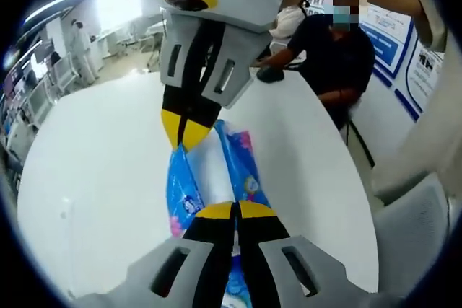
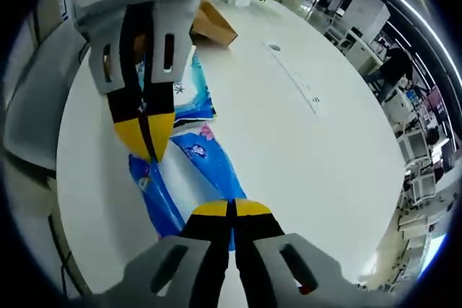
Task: Operate the shoe box by opening the lid, removing the specified soft item, and placing it in the target area until the item is outside and the box remains undamaged.
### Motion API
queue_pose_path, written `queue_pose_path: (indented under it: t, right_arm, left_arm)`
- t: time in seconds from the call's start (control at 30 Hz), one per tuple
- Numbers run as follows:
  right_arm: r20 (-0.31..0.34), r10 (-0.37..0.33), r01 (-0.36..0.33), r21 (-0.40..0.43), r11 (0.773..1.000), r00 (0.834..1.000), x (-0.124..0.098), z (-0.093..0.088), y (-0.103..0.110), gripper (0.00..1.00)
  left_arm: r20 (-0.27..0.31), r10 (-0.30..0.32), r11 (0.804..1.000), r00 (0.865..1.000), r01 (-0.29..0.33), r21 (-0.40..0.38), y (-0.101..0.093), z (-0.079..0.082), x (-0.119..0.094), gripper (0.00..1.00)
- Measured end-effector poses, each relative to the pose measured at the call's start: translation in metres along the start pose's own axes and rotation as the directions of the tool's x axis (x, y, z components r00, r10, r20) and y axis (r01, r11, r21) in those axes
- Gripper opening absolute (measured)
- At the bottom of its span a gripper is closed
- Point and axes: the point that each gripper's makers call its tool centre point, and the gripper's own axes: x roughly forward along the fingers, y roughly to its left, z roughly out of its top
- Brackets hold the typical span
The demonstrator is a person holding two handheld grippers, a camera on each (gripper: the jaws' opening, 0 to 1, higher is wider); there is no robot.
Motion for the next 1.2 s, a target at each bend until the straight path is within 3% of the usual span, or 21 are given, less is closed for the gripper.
queue_pose_path:
  t: [0.33,0.8,1.2]
  right_arm:
    - [-0.006,-0.003,0.003,0.018,1.000,1.000,0.019,-0.007,0.002,0.00]
    - [-0.014,-0.023,0.024,0.043,0.999,1.000,0.021,-0.009,-0.002,0.00]
    - [-0.019,-0.063,0.065,0.068,0.996,0.998,0.008,-0.001,-0.005,0.09]
  left_arm:
    - [-0.016,0.010,0.999,1.000,-0.011,-0.045,0.008,-0.018,0.011,0.00]
    - [-0.004,0.028,0.999,1.000,-0.028,-0.030,0.012,-0.018,0.011,0.00]
    - [-0.007,0.075,0.997,0.997,-0.075,0.012,0.013,-0.019,-0.016,0.08]
